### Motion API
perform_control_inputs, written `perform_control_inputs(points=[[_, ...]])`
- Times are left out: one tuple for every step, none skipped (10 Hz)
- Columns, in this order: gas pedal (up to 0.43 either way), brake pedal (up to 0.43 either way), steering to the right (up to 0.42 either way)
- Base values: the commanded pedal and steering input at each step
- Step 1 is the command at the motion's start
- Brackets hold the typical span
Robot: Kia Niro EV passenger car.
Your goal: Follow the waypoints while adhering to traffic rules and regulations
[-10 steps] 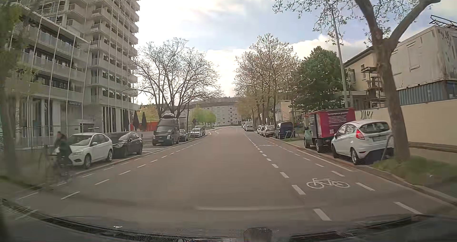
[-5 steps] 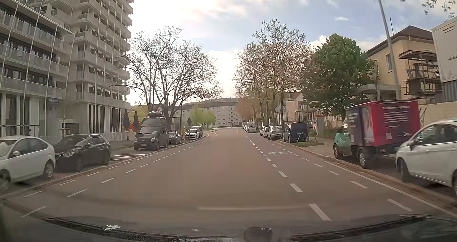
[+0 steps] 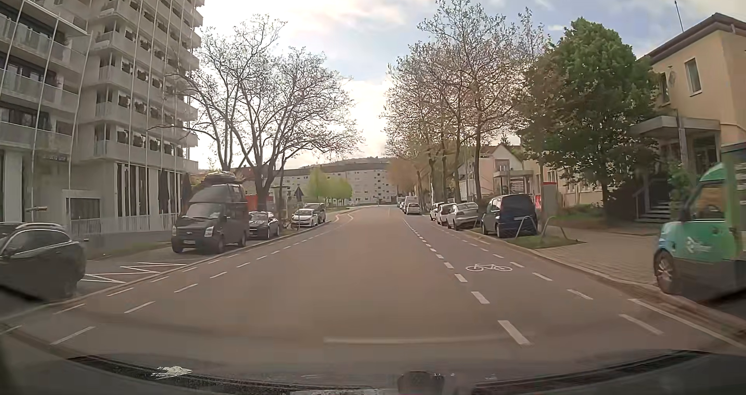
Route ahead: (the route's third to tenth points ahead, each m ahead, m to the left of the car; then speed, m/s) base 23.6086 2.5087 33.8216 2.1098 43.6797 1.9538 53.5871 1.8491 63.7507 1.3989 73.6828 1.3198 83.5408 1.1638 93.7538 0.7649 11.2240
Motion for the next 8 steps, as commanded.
perform_control_inputs(points=[[0.059, 0.000, -0.003], [0.059, 0.000, -0.003], [0.059, 0.000, -0.003], [0.059, 0.000, -0.003], [0.059, 0.000, -0.002], [0.059, 0.000, -0.002], [0.059, 0.000, -0.002], [0.059, 0.000, -0.001]])
